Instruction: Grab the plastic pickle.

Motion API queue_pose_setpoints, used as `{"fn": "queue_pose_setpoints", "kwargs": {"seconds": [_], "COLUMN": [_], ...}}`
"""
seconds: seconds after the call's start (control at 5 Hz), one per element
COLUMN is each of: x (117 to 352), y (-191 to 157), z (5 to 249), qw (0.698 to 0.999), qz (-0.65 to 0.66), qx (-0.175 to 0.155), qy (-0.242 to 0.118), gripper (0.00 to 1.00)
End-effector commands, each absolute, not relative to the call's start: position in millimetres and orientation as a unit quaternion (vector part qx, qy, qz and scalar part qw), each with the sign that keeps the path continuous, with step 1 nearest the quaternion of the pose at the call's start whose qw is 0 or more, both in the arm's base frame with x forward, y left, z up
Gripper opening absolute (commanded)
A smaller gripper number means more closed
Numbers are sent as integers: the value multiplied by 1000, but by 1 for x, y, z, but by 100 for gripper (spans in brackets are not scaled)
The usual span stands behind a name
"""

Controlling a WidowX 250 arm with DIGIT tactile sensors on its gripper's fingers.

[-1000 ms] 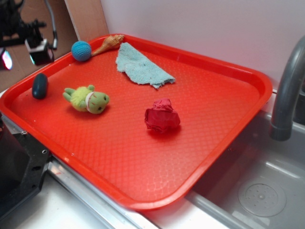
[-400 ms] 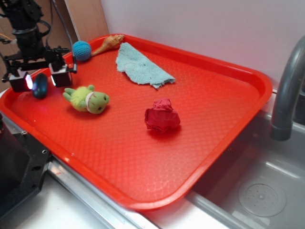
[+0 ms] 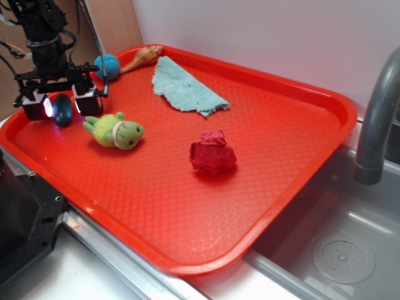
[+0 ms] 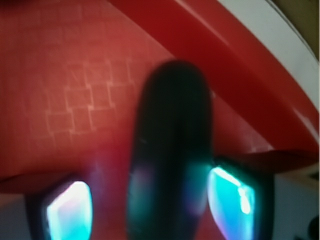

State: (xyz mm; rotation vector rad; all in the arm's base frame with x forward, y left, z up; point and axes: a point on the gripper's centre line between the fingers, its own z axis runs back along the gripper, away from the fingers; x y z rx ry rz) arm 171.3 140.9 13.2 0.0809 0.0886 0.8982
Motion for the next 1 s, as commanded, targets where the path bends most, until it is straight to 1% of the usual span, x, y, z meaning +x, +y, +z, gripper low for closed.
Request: {"fn": "queue_pose_setpoints", "kwargs": {"seconds": [0.0, 0.2, 0.4, 0.6, 0.8], "x": [171, 190, 171, 171, 175], "y": [127, 96, 54, 30, 17], "z": [28, 77, 128, 178, 227], "qw": [930, 966, 989, 994, 996], "qz": [364, 251, 138, 86, 57], "qx": [44, 64, 38, 15, -12], "qy": [34, -16, -38, -59, -61], "gripper": [0, 0, 0, 0, 0]}}
